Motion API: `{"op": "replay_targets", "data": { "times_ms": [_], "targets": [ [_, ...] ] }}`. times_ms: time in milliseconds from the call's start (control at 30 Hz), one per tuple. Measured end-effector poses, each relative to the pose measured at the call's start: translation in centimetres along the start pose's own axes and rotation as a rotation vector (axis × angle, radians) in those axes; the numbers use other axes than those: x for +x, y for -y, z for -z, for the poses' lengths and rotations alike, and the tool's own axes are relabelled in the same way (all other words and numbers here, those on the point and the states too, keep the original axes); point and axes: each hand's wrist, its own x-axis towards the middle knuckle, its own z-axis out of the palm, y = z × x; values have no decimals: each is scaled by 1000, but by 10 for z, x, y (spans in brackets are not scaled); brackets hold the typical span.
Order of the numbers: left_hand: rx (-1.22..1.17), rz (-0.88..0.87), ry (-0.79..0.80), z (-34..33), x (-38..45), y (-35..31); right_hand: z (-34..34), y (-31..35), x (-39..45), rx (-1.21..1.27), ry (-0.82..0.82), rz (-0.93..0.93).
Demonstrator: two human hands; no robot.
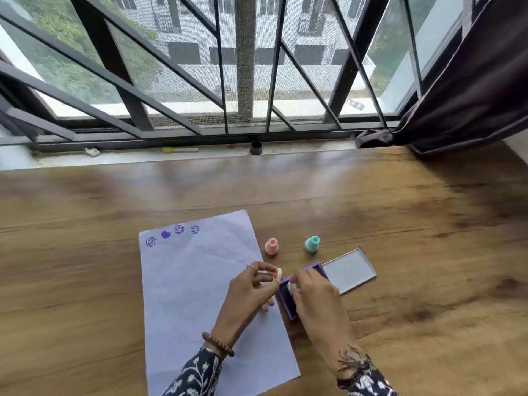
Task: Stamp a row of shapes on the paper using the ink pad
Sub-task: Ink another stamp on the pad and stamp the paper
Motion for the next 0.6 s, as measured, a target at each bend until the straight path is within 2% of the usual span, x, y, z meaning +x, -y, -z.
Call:
{"op": "replay_targets", "data": {
  "times_ms": [167, 267, 333, 400, 500, 600],
  "targets": [
    [36, -44, 15, 4, -4, -6, 24, 8, 25, -5, 221, -64],
    [93, -134, -86, 20, -7, -10, 34, 9, 31, 56, 344, -161],
    [182, -236, -193, 41, -10, -10, 38, 11, 31, 38, 353, -188],
    [283, -324, -286, 67, -13, -6, 39, 25, 31, 38, 247, -166],
    [431, -361, -343, 105, -9, 5, 24, 72, 39, 304, -24, -36],
    [497, -322, -294, 134, 1, 15, -13, 116, 61, 479, -89, -5]
  ]
}}
